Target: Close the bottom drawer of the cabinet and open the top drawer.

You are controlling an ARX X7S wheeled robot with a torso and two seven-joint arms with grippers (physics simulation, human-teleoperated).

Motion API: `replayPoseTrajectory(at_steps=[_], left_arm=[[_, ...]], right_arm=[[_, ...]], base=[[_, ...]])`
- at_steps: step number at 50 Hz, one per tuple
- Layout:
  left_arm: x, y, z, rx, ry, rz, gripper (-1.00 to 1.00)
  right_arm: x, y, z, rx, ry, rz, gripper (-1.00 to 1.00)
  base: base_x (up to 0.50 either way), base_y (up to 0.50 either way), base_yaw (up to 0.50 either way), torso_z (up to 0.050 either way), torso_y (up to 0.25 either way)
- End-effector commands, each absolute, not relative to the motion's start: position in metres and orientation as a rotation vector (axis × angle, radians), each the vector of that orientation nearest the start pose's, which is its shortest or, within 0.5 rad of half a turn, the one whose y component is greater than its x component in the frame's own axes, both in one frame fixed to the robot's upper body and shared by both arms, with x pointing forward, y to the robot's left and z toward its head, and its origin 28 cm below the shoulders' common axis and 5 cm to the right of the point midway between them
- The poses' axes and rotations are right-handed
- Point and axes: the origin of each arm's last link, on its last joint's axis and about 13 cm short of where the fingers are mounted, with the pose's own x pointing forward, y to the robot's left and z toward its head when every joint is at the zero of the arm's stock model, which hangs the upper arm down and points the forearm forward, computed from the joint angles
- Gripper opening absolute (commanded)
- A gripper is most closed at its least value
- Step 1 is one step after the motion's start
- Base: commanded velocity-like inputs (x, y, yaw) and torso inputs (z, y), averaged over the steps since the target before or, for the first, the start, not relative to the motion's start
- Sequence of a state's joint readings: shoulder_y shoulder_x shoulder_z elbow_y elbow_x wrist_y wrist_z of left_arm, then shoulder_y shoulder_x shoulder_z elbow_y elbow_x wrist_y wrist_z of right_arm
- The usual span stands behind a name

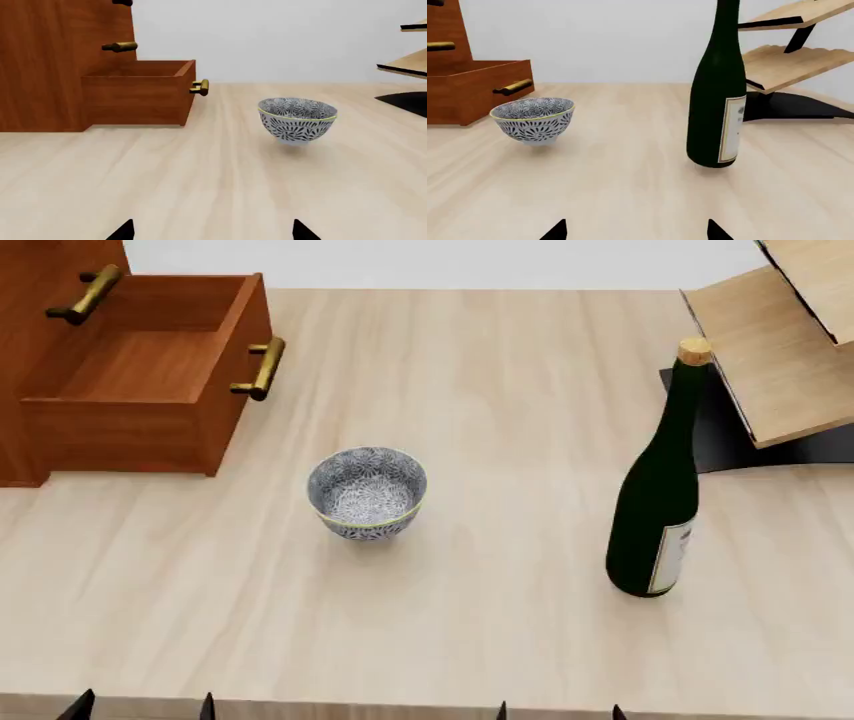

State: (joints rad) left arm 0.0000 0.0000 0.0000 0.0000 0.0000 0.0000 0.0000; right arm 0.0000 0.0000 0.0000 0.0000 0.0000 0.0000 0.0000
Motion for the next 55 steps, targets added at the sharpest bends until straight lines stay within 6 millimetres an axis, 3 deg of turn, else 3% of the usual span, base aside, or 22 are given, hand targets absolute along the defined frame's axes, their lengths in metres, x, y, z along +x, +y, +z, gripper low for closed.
replayPoseTrajectory(at_steps=[1, 19, 55], left_arm=[[0.211, 0.205, 0.013, 0.000, 0.000, 0.000, 1.00], [0.206, 0.204, 0.015, -0.053, 0.018, -0.038, 1.00], [0.204, 0.205, 0.034, -0.044, -0.036, -0.039, 1.00]], right_arm=[[0.211, -0.096, 0.013, 0.000, 0.000, 0.000, 1.00], [0.211, -0.093, 0.015, -0.001, 0.000, 0.013, 1.00], [0.211, -0.093, 0.021, -0.006, -0.010, 0.011, 1.00]], base=[[0.00, 0.00, 0.00, 0.000, 0.000], [0.00, 0.00, 0.00, 0.000, 0.000], [0.00, 0.00, 0.00, 0.050, 0.000]])
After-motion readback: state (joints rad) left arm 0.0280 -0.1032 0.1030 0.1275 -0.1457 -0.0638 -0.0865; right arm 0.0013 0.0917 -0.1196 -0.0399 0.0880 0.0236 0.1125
